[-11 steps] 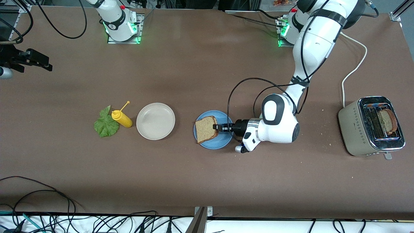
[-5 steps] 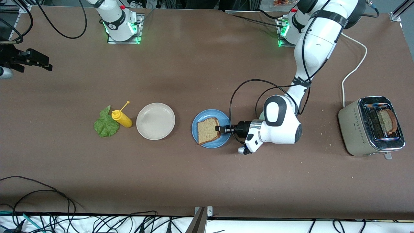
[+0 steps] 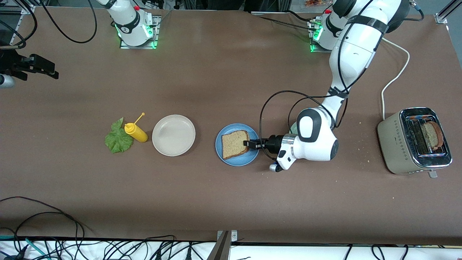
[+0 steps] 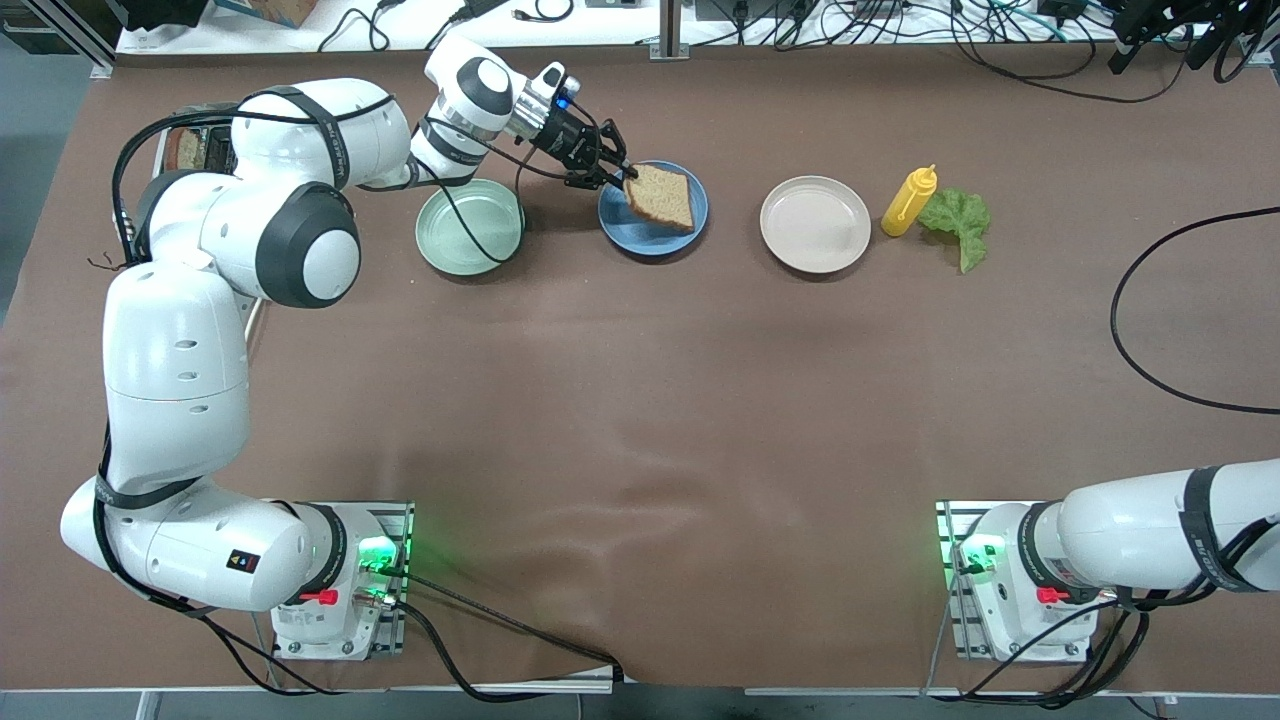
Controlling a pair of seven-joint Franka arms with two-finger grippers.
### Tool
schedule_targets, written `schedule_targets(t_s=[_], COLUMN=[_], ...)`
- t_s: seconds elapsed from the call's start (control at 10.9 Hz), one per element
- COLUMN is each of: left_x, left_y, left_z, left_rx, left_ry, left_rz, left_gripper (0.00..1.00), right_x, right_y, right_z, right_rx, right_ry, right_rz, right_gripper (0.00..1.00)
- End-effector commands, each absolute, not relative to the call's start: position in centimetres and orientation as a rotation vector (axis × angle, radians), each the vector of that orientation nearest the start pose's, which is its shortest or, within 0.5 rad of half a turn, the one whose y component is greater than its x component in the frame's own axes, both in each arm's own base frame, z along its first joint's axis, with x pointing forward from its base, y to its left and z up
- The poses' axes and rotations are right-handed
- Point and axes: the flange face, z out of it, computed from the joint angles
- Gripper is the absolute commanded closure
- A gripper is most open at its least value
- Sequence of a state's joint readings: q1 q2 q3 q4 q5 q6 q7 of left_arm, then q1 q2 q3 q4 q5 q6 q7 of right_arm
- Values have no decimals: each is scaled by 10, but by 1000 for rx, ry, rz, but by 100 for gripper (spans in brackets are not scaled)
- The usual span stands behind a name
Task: Make sandwich in blue plate with both arms
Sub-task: 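Release the bread with the left gripper while the right gripper reaches the lettuce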
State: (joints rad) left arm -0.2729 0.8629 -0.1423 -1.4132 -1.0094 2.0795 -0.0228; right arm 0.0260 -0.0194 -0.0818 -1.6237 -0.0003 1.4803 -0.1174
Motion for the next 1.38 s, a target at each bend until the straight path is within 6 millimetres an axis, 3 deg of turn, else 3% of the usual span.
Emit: schedule_targets(t_s=[0.0, 0.09, 0.18, 0.28, 0.46, 0.64, 0.74, 0.92, 1.1, 1.29], left_x=[649, 647, 646, 654, 686, 708, 711, 707, 706, 697], left_y=[-312, -312, -311, -294, -229, -166, -155, -164, -142, -111], left_z=[198, 194, 188, 187, 194, 219, 242, 288, 364, 433], left_rx=[2187, 2187, 2188, 2196, 2254, 2351, 2389, 2570, 2828, 2982], left_ry=[338, 342, 336, 352, 437, 394, 356, 165, -69, -170], left_rz=[-507, -516, -517, -493, -384, -268, -231, -167, -13, 87], left_gripper=[72, 67, 15, 0, 0, 0, 0, 0, 0, 0], right_x=[538, 541, 542, 546, 548, 548, 548, 558, 574, 595], right_y=[-30, -32, -32, -31, -28, -27, -27, -29, -24, -24], right_z=[595, 592, 593, 589, 587, 587, 586, 568, 530, 496], right_rx=[-3101, -3102, -3103, -3105, -3095, -3093, -3093, -3093, -3092, -3098], right_ry=[-79, -74, -74, -76, -83, -83, -86, -80, -92, -94], right_rz=[238, 238, 228, 221, 217, 219, 219, 255, 332, 312], right_gripper=[0, 0, 0, 0, 0, 0, 0, 0, 0, 0])
